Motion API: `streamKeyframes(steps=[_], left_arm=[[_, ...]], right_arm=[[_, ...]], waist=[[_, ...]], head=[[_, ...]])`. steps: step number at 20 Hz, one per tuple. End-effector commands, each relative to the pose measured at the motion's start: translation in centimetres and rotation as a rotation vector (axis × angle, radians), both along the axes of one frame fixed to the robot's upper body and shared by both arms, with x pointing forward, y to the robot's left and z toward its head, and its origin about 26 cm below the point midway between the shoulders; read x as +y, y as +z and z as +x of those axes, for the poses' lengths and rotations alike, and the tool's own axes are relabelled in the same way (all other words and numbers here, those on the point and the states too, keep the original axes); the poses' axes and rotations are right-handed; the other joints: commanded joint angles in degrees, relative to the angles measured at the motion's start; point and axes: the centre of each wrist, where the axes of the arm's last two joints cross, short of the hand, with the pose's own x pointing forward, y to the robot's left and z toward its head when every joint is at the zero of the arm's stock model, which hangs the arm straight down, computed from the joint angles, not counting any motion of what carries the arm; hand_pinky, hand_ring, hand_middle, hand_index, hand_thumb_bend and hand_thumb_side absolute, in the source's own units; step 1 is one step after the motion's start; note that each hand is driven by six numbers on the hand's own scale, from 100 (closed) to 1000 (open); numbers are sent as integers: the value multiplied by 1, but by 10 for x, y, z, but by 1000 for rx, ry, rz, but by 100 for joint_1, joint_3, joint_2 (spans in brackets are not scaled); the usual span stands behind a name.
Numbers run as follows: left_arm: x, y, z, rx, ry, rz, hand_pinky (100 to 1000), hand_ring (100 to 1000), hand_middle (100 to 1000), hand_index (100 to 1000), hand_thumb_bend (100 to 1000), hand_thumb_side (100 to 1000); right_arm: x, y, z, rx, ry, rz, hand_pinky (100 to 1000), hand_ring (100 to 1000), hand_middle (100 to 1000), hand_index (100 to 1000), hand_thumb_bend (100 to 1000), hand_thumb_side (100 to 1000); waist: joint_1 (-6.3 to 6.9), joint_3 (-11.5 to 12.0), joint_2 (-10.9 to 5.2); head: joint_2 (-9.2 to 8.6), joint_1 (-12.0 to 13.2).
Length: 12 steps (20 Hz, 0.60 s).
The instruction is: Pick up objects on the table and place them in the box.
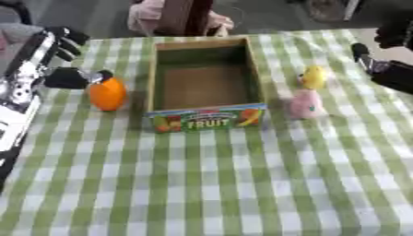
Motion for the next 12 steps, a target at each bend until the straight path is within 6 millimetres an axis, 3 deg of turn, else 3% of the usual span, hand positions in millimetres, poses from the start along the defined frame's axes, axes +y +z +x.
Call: streamKeyframes(steps=[1,6,12], left_arm=[[14,4,10,63,22,120,672,667,673,753,771,116],[7,-10,21,119,28,184,675,669,674,754,839,100],[-7,-30,28,157,32,226,672,664,673,752,817,105]], right_arm=[[-2,9,0,-22,5,-16,630,620,564,741,374,100],[-1,8,0,-21,9,-15,630,620,564,741,375,100],[0,8,0,-19,11,-13,630,620,564,741,373,100]], waist=[[-16,-11,-120],[-37,-20,-124],[-49,-33,-116]], head=[[12,15],[14,18],[20,22]])
